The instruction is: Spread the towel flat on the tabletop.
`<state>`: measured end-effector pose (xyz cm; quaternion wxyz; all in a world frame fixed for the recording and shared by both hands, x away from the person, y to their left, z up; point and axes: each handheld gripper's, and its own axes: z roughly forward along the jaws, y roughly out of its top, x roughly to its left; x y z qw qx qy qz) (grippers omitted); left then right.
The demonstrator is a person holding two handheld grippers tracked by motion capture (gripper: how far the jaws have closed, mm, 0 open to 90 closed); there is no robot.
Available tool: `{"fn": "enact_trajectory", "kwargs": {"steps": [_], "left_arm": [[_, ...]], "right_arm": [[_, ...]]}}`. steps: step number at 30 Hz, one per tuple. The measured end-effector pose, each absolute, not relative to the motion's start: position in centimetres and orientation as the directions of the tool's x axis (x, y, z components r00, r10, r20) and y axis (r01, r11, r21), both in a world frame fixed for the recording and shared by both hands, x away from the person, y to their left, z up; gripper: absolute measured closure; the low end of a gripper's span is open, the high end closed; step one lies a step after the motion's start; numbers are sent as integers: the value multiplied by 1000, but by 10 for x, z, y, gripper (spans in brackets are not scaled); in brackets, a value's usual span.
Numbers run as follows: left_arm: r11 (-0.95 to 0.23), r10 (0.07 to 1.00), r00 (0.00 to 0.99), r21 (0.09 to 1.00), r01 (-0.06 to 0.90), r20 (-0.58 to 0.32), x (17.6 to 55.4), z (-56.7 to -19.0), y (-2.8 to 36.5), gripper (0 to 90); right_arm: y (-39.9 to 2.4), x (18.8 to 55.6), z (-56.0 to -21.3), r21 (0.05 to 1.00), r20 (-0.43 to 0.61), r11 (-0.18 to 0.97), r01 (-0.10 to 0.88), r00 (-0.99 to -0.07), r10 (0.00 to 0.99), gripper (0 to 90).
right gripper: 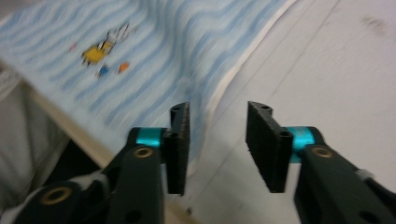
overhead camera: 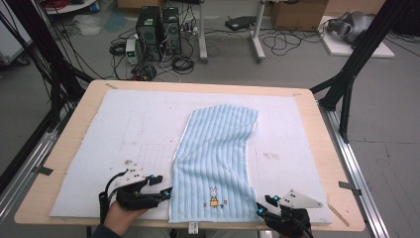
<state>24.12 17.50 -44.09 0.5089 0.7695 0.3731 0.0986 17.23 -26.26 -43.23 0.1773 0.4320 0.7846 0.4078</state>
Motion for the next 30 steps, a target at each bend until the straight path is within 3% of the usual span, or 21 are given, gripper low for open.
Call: {"fn": "enact_trajectory", "kwargs": {"steps": [5,15,19,24,29,30], "left_arm": [[-155,727,652,872,464,-217,266,-435,173,400],[-82,772,597,897,434,-219,287,-432,168,404],[-75,789,574,895,440,-217,292,-433,175,365],[-59,801,557,898,436,-218,298,-435,180,345],[-65,821,534,895,441,-203,307,-431,181,249],[-65,814,544,898,435,-204,308,-428,182,238]], "right_arm": [[-256,200,-428,814,71,249,524,-517,853,462],[-212,265,-434,764,4,317,562,-496,868,468],[-204,283,-439,734,-7,335,591,-487,874,469],[-202,288,-444,717,-15,368,592,-515,857,557],[-208,289,-445,721,66,345,602,-555,829,816],[-210,289,-444,719,75,348,602,-565,822,835]]}}
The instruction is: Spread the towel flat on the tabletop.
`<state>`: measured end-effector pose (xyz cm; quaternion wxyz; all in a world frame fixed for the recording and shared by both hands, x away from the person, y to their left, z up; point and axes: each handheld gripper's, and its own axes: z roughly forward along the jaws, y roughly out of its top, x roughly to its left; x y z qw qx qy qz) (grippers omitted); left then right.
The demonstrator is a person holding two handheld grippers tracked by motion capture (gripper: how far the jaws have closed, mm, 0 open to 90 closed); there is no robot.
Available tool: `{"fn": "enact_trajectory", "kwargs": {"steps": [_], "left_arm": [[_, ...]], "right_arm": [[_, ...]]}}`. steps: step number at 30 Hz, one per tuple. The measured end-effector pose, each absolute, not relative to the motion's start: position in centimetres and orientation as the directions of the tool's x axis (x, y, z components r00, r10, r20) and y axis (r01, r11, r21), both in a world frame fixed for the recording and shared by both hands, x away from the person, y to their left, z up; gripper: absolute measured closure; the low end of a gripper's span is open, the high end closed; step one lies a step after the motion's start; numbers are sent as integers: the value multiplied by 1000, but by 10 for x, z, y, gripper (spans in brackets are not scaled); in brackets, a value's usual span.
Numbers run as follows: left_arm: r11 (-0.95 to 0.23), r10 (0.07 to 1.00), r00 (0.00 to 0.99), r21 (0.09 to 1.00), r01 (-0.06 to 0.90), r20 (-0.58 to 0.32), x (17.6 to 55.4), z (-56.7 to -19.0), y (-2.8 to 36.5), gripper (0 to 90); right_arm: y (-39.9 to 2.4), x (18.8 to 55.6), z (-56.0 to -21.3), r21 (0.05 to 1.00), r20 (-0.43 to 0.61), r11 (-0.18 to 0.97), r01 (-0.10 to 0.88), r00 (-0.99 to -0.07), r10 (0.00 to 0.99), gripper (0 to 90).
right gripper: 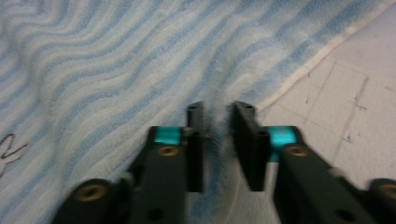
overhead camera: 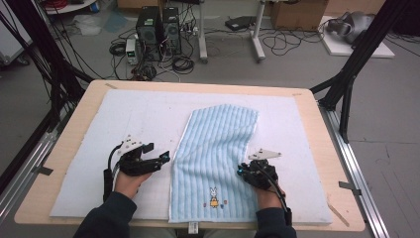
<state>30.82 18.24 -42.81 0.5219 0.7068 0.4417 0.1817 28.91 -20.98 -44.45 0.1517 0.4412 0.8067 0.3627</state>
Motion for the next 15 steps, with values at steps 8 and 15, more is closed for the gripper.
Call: {"fn": "enact_trajectory", "kwargs": {"steps": [8,15], "left_arm": [[-55,817,534,893,446,-217,313,-428,182,214],[-72,796,560,883,464,-230,315,-433,170,277]], "right_arm": [[-228,267,-443,721,50,374,583,-582,811,845],[-250,244,-444,727,42,358,585,-559,828,841]]}}
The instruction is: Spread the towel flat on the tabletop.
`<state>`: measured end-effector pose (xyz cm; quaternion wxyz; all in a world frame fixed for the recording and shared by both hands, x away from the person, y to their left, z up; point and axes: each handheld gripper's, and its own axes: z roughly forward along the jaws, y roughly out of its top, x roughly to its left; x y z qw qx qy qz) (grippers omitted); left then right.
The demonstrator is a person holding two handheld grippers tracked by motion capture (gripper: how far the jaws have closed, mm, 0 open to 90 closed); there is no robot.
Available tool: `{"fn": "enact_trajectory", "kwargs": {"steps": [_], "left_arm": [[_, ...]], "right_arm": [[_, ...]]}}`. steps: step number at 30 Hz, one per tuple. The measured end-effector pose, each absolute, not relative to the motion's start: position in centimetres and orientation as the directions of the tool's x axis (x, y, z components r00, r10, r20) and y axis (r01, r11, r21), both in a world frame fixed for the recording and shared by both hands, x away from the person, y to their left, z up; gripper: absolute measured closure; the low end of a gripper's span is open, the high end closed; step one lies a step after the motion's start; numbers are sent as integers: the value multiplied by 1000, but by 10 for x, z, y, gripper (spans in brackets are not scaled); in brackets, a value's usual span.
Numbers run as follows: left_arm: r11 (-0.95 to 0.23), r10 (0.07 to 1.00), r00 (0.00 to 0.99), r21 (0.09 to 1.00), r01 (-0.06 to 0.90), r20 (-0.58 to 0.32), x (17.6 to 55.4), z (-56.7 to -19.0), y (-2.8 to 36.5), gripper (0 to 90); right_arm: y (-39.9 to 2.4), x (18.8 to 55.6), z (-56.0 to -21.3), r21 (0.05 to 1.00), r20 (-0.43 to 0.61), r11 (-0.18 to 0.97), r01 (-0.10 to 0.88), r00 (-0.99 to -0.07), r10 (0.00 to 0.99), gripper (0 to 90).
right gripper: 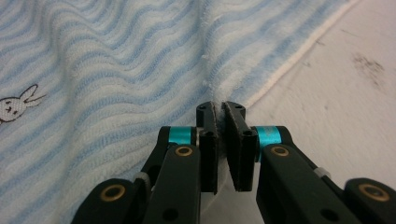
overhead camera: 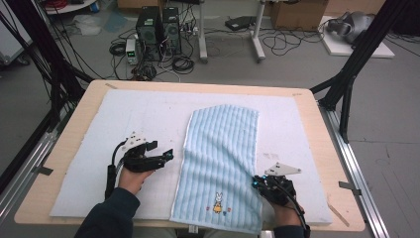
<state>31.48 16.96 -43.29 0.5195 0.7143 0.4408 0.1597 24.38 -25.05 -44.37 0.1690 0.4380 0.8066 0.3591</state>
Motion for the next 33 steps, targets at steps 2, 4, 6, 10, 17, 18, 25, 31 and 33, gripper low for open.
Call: {"fn": "enact_trajectory", "kwargs": {"steps": [2,4,6,10,17,18,25,31,33], "left_arm": [[-83,790,568,878,471,-229,316,-434,166,300],[-104,781,584,875,473,-223,318,-433,160,315],[-113,775,591,873,475,-221,320,-433,155,329],[-132,751,617,862,490,-235,329,-434,133,343],[-186,738,636,838,513,-226,336,-445,112,377],[-209,740,637,828,521,-214,336,-448,110,390],[-322,721,678,797,511,-144,332,-452,101,727],[-378,689,713,775,506,-129,325,-448,103,882],[-389,683,720,770,505,-127,323,-448,104,884]], "right_arm": [[-256,238,-442,726,33,365,583,-560,828,842],[-260,232,-442,729,34,361,581,-558,829,829],[-263,230,-441,736,36,351,579,-551,834,736],[-266,232,-437,766,49,299,569,-517,855,606],[-261,241,-435,784,66,271,559,-509,859,525],[-259,243,-436,783,66,273,559,-511,857,524],[-250,249,-439,782,70,276,559,-519,852,506],[-245,252,-438,787,66,279,550,-524,849,499],[-244,252,-437,787,66,278,551,-524,849,498]]}}
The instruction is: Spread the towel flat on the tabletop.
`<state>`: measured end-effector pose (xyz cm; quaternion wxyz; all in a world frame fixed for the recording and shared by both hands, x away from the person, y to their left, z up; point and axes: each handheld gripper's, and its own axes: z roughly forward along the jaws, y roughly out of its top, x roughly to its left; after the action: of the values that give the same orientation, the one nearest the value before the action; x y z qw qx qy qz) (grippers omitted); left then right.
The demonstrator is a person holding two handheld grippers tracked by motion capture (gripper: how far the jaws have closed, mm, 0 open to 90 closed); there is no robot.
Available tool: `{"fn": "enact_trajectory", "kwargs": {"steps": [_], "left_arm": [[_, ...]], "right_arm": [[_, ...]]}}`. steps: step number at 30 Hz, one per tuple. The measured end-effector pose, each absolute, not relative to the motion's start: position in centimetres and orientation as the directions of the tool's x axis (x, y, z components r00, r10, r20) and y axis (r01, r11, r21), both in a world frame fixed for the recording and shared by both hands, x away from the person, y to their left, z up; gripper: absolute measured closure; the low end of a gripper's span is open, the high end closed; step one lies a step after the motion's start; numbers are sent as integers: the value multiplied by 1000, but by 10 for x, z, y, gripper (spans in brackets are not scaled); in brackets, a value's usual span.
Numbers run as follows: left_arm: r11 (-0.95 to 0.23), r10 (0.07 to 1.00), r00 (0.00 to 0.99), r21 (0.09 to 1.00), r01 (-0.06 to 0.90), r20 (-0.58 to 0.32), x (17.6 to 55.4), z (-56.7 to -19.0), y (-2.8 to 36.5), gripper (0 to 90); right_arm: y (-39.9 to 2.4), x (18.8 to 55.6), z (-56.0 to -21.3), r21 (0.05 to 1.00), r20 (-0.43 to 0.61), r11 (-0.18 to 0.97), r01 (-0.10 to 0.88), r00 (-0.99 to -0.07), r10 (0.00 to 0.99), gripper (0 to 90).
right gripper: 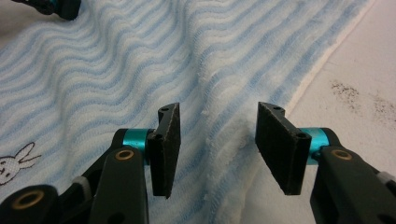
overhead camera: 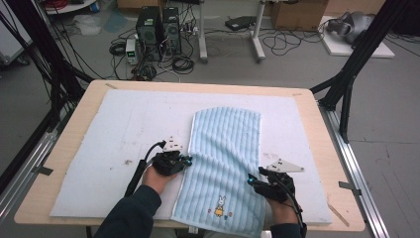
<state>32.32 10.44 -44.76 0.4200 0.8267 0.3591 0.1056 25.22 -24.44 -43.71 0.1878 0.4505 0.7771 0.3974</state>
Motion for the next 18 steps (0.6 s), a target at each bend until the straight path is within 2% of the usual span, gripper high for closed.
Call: {"fn": "enact_trajectory", "kwargs": {"steps": [8,18], "left_arm": [[-425,627,762,748,509,-161,294,-447,118,885],[-394,589,777,761,516,-223,267,-446,135,886]], "right_arm": [[-239,256,-432,791,60,280,544,-525,849,497],[-220,279,-420,796,45,292,531,-533,845,469]]}}
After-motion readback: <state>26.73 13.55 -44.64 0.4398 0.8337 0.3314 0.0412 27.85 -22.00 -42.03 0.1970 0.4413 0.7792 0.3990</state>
